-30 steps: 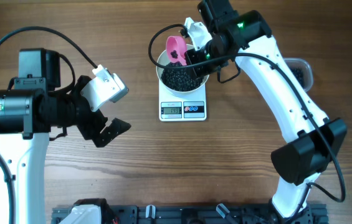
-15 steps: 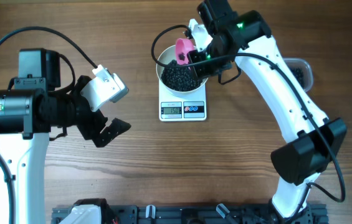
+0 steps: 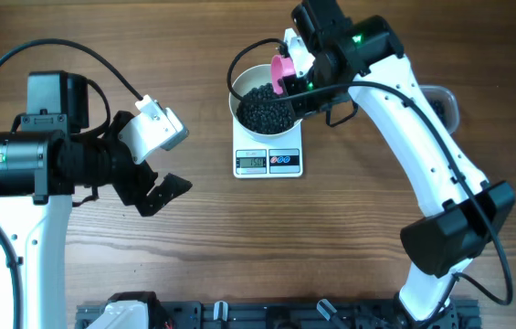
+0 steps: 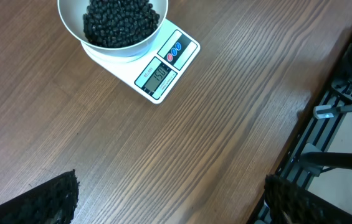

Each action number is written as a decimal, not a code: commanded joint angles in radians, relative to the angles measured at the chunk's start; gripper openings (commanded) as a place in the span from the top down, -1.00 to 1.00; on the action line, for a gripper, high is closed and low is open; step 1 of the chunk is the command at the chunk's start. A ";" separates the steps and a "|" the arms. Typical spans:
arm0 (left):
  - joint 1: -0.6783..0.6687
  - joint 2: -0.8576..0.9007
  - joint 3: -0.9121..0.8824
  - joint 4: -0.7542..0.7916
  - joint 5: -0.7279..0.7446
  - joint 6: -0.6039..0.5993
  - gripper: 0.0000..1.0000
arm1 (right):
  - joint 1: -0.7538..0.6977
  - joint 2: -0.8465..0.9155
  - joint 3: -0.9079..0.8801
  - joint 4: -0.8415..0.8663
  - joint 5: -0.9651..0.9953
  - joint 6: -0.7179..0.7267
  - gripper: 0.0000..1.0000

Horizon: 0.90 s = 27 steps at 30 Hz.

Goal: Scoop item into bowl and weigh 150g on scale

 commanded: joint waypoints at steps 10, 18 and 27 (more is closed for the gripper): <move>0.005 -0.010 0.014 -0.001 0.007 0.010 -1.00 | 0.018 -0.057 0.020 -0.100 0.159 -0.079 0.92; 0.005 -0.010 0.014 -0.001 0.007 0.010 -1.00 | 0.042 -0.057 0.018 -0.087 0.116 -0.112 0.92; 0.005 -0.010 0.014 -0.001 0.007 0.010 -1.00 | 0.049 -0.058 0.001 -0.083 0.172 -0.105 0.92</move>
